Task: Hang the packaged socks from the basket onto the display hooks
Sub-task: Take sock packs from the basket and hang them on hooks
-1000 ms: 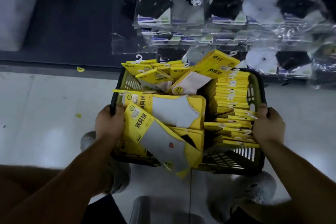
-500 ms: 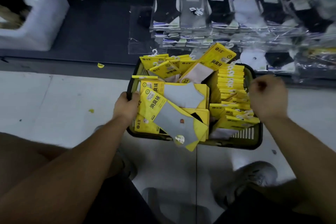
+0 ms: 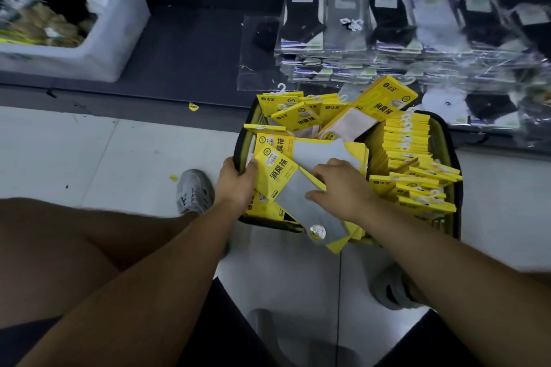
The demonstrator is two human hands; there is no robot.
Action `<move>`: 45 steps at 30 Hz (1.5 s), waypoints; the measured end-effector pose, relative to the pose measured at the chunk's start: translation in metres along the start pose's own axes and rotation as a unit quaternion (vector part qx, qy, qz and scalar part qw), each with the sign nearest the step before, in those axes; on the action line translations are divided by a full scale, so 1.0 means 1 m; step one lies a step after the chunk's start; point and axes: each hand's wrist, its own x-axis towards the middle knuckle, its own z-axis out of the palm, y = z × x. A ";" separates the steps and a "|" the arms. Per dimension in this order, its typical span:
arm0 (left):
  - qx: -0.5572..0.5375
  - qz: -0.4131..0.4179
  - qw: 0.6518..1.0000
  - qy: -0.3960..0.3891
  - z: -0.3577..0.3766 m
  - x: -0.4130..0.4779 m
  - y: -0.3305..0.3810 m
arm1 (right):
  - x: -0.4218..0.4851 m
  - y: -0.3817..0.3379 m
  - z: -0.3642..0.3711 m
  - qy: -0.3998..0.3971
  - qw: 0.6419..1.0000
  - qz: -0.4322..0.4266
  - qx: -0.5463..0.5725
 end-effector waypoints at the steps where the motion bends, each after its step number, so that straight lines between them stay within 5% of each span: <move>1: 0.000 0.001 1.000 -0.001 -0.001 -0.001 0.000 | 0.001 0.000 -0.003 -0.017 0.999 0.009 0.031; 7: -0.011 0.009 1.000 -0.022 -0.007 -0.004 0.007 | 0.010 0.003 -0.027 -0.092 0.985 0.065 0.128; 12: 0.117 0.104 0.986 0.048 -0.006 -0.019 0.023 | 0.008 0.016 -0.044 0.005 0.952 0.097 0.291; 15: 0.104 0.170 0.977 0.079 0.000 -0.034 0.040 | 0.003 0.017 -0.047 0.051 0.897 0.127 0.419; 19: -0.132 -0.007 0.986 -0.101 0.013 -0.051 0.064 | -0.003 0.006 -0.045 0.046 0.826 0.137 0.545; 24: -0.244 -0.019 0.955 -0.167 0.022 -0.056 0.060 | -0.008 -0.004 -0.028 -0.020 0.908 0.093 0.409; 31: -0.265 -0.051 0.958 -0.102 0.009 -0.036 0.037 | 0.005 0.035 -0.023 0.107 0.985 0.084 0.103; 35: -0.260 -0.054 0.963 -0.047 0.005 -0.033 0.035 | 0.016 0.040 -0.021 0.072 0.997 0.023 -0.032; 40: -0.241 -0.044 0.969 -0.029 0.003 -0.030 0.031 | 0.015 0.026 -0.012 0.152 0.980 -0.057 -0.116; 45: -0.220 -0.036 0.974 -0.032 0.004 -0.033 0.028 | 0.012 0.016 0.001 -0.027 0.993 -0.056 -0.101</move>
